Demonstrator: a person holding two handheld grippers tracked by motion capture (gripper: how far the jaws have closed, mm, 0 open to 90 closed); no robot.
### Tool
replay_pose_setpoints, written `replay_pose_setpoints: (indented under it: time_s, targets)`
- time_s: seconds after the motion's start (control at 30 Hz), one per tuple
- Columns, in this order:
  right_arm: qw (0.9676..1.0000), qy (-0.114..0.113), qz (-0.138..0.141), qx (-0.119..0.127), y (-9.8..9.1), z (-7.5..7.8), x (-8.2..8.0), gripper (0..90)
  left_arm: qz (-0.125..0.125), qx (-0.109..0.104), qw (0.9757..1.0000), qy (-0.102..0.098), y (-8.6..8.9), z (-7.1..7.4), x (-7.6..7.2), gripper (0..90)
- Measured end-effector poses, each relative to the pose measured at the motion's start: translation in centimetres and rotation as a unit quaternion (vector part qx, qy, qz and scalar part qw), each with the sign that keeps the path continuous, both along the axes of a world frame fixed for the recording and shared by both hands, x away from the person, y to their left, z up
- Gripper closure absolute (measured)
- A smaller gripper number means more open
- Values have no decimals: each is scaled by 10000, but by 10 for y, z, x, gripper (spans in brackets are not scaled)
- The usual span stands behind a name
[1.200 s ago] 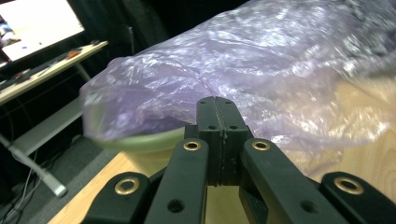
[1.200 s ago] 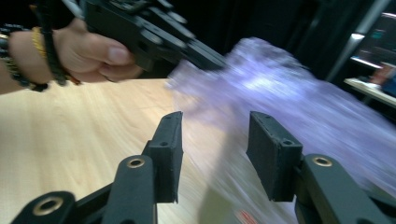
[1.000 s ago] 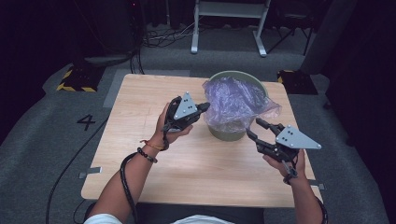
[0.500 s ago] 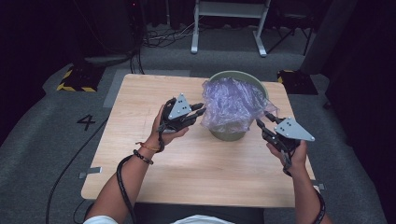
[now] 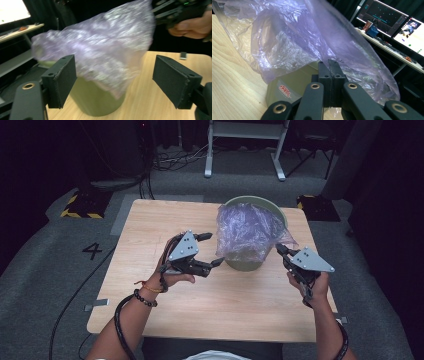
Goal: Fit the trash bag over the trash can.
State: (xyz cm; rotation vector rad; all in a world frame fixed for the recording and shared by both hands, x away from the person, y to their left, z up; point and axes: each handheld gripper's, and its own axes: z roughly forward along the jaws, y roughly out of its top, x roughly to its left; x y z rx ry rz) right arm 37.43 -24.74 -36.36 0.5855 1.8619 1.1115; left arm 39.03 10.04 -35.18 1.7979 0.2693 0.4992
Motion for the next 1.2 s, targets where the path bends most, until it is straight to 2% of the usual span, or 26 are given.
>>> replay_pose_setpoints:
  time_s: [0.13, 0.2, 0.3, 0.33, 0.4, 0.43, 0.47, 0.5, 0.57, 0.6, 0.67, 0.7, 0.87, 1.0, 1.07, 1.13, 1.17, 1.2]
  targets:
    - [10000, -30, 18, -64, 2, 0, 0, 899, -63, 185, 9997, -160, -14, 5, -7, 207]
    - [9999, -27, 58, -96, 3, 1, 0, 900, 199, 349, 9989, -249, -26, 10, -4, 310]
    - [9999, -39, 95, -89, 4, 1, -1, 900, 291, 456, 9983, -209, -36, 14, 7, 550]
    - [9999, -37, 100, -94, 4, 1, -1, 900, 252, 448, 9985, -176, -37, 15, 11, 629]
    - [9999, -30, 113, -109, 4, 0, -1, 900, 255, 482, 9984, -176, -37, 15, 14, 735]
    - [9998, -6, 114, -137, 1, -1, -2, 900, 401, 576, 9972, -253, -39, 15, 18, 819]
    - [9998, -6, 114, -137, 1, -1, -2, 900, 414, 613, 9969, -268, -40, 15, 21, 819]
    - [9998, 22, 113, -154, -1, -2, -2, 900, 599, 655, 9957, -283, -40, 15, 27, 873]
    - [9998, 54, 97, -150, -6, -3, -2, 900, 684, 622, 9954, -239, -38, 16, 33, 892]
    - [9998, 78, 103, -148, -8, -3, -2, 900, 755, 522, 9956, -164, -36, 17, 37, 892]
    - [9998, 102, 85, -141, -11, -4, -2, 900, 852, 499, 9950, -169, -34, 18, 40, 895]
    - [9997, 157, 20, -158, -17, -7, -1, 900, 1040, 536, 9929, -196, -31, 19, 48, 896]
    - [9989, 339, -133, -309, -27, -15, 5, 900, 1379, 543, 9889, -97, -25, 17, 66, 897]
    - [9982, 502, -117, -307, -31, -22, 11, 900, 1382, 636, 9884, -55, -26, 16, 75, 897]
    - [9979, 460, -223, -390, -31, -24, 13, 900, 1388, 652, 9881, -80, -28, 14, 76, 880]
    - [9984, 439, -260, -233, -32, -24, 14, 862, 1325, 565, 9895, -88, -28, 13, 75, 872]
    - [9987, 402, -289, -94, -33, -23, 14, 779, 1301, 547, 9899, -99, -28, 13, 75, 875]
    - [9988, 332, -360, -17, -34, -22, 13, 653, 1258, 518, 9906, -115, -28, 13, 73, 876]
